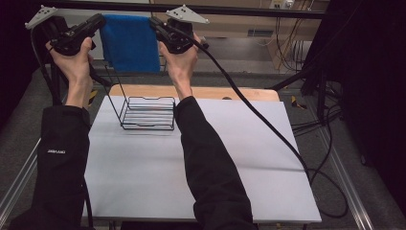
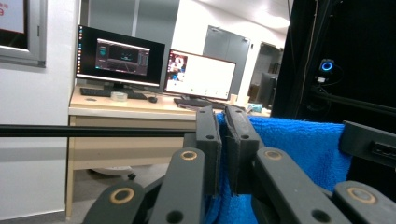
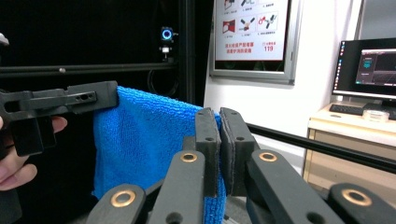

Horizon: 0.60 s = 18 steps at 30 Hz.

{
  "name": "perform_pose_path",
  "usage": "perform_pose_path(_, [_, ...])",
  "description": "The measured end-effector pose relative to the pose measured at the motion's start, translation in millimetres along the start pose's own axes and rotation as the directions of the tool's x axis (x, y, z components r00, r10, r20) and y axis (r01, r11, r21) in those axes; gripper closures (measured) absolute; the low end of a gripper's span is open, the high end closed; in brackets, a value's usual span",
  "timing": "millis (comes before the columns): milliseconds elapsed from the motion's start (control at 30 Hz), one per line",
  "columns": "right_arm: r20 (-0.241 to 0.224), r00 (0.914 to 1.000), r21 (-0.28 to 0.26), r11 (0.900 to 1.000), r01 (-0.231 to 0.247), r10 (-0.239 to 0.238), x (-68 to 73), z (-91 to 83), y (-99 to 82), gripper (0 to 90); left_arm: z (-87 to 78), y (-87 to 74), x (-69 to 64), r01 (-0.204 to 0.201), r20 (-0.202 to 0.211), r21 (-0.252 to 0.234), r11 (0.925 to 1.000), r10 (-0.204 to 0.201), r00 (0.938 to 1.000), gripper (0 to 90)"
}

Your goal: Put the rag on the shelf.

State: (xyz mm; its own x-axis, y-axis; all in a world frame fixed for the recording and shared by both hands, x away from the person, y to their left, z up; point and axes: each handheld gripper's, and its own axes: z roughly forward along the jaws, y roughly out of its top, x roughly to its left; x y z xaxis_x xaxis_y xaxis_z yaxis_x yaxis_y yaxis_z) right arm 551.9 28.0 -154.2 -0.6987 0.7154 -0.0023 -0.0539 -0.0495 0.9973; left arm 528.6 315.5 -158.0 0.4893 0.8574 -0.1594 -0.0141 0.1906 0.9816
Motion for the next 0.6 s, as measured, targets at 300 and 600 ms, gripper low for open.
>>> perform_pose_path(300, [-0.002, 0.9998, 0.06, 0.998, -0.021, 0.021, 2.5, -5.0, -22.1, 87.1, -11.9, -21.4, 0.9, -0.024, 0.017, 0.038, 0.999, 0.023, 0.9996, 84.8])
perform_pose_path(600, [-0.034, 0.9987, 0.101, 0.9943, -0.036, 0.04, 9.6, -17.3, -39.7, 87.0, -26.1, -42.2, 0.4, -0.034, 0.029, 0.071, 0.9969, 0.032, 0.9991, 84.8])
